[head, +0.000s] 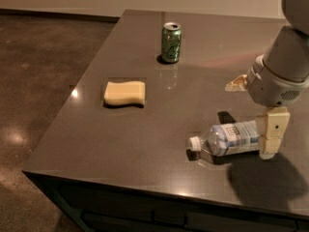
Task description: Move blue plastic bottle near sponge
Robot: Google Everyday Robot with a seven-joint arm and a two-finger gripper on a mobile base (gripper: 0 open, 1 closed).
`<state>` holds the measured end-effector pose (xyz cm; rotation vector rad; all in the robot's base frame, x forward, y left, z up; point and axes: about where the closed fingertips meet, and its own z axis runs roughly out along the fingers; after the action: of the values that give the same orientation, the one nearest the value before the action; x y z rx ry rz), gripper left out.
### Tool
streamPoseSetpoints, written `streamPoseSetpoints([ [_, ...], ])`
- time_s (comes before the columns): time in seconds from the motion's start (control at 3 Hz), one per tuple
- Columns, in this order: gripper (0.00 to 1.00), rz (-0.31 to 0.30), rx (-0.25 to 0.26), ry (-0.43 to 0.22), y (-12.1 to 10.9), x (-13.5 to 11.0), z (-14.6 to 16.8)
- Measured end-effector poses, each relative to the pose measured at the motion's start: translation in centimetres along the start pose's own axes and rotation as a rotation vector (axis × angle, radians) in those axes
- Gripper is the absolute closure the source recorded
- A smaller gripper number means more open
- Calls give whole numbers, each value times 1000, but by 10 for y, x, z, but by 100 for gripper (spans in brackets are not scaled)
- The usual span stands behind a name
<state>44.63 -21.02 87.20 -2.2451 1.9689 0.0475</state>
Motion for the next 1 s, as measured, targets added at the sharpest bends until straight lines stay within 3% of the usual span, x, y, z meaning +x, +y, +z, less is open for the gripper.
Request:
streamPoseSetpoints([
  [0.33, 0, -30, -10, -4, 4, 4, 7],
  [0.67, 15, -47, -11, 14, 4, 5, 11],
  [1.0, 38, -44, -16, 38, 2, 7, 15],
])
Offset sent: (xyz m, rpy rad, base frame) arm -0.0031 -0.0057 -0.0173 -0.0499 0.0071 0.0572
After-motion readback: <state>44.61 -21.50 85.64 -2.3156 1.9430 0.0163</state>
